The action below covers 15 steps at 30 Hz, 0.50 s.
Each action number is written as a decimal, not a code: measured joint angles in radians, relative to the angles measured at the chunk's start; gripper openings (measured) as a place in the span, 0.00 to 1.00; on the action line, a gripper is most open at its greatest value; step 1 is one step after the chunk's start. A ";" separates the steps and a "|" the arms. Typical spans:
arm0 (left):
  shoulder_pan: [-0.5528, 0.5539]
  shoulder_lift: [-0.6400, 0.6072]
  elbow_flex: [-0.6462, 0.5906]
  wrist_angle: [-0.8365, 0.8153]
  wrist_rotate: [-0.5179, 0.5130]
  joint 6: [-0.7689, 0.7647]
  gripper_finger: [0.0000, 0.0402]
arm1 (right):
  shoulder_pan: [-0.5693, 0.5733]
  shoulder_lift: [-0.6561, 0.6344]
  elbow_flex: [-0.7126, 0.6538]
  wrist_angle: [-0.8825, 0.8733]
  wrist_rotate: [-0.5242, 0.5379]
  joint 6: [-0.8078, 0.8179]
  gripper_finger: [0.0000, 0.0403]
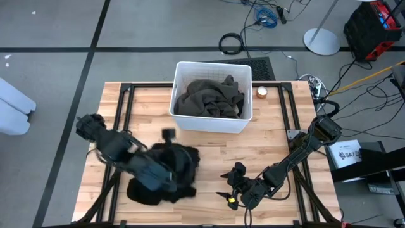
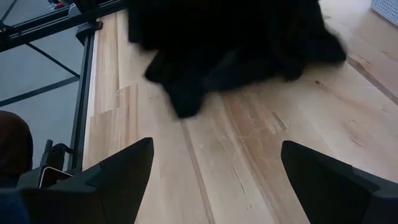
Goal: Sort clothes
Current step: Put the black boxer into the white laundry bin
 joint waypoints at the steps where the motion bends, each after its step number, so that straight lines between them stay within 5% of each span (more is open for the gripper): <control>1: 0.000 0.000 0.044 0.002 -0.034 0.000 0.00 | 0.000 0.000 0.000 0.000 0.000 0.000 0.85; 4: 0.005 -0.003 0.145 0.016 -0.115 0.018 0.00 | 0.000 0.000 0.000 0.000 0.000 0.000 0.85; 15: 0.025 -0.084 0.141 0.150 -0.239 0.124 0.00 | 0.000 0.000 0.000 0.002 -0.003 -0.001 0.85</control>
